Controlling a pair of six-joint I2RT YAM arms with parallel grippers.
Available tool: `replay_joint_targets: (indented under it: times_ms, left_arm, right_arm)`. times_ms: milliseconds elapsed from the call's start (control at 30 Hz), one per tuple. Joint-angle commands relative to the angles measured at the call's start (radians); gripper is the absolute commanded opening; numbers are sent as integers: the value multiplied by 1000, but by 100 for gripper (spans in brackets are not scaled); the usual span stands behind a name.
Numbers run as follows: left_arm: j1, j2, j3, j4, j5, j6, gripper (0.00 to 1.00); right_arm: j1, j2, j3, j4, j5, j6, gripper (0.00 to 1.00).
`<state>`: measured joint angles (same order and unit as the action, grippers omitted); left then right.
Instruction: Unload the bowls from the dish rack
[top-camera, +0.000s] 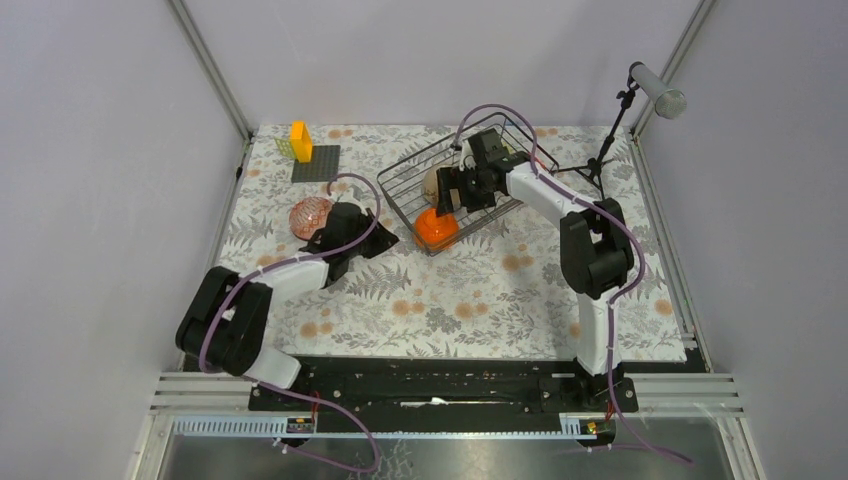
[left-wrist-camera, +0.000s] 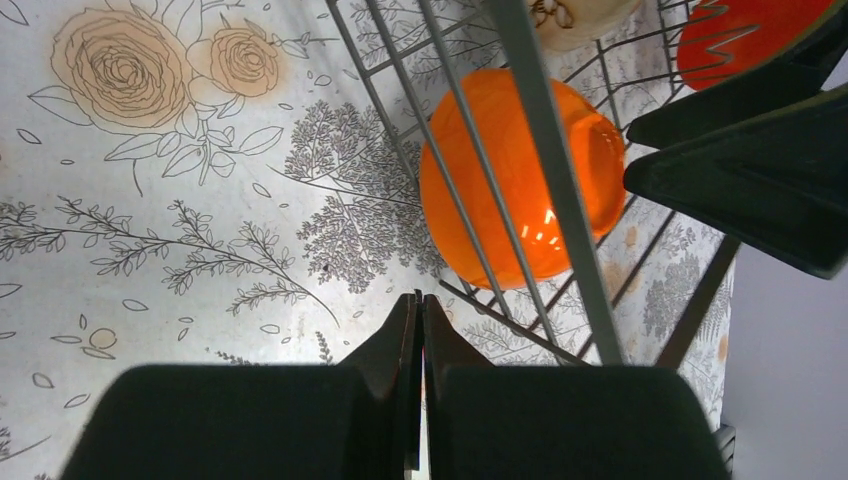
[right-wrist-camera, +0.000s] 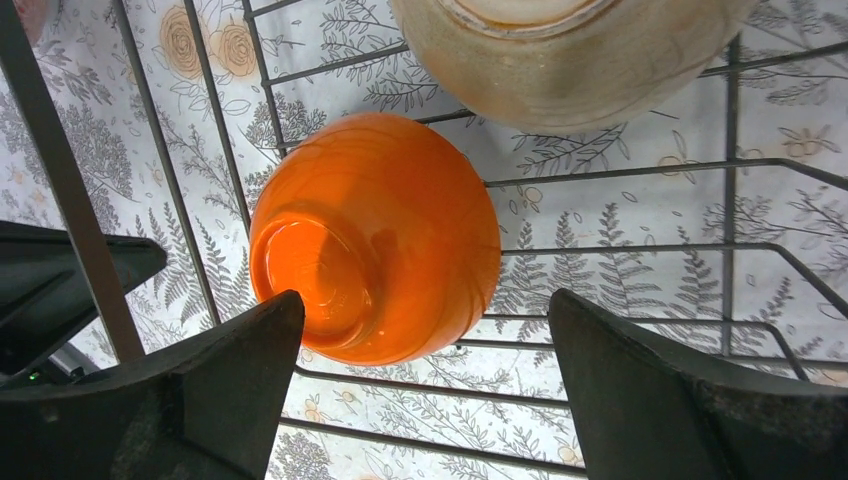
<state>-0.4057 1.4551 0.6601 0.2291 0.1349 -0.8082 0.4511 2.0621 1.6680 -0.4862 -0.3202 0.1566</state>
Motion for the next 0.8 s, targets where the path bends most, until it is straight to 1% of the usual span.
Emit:
replay_joint_targets:
  times_ms: [0, 167, 433, 567, 767]
  left_arm:
    - [2, 59, -20, 127, 32, -46, 0]
    - [2, 125, -41, 214, 28, -91, 0]
    - [3, 211, -33, 300, 42, -117, 0]
    - [2, 241, -38, 377, 62, -137, 0]
    - [2, 274, -27, 412, 68, -148, 0]
  right_arm:
    - [-5, 41, 17, 19, -88, 27, 100]
    - [0, 67, 24, 18, -83, 28, 100]
    - [3, 104, 27, 15, -86, 45, 100]
    - [3, 118, 18, 19, -138, 52, 100]
    - [-10, 150, 3, 45, -184, 78, 100]
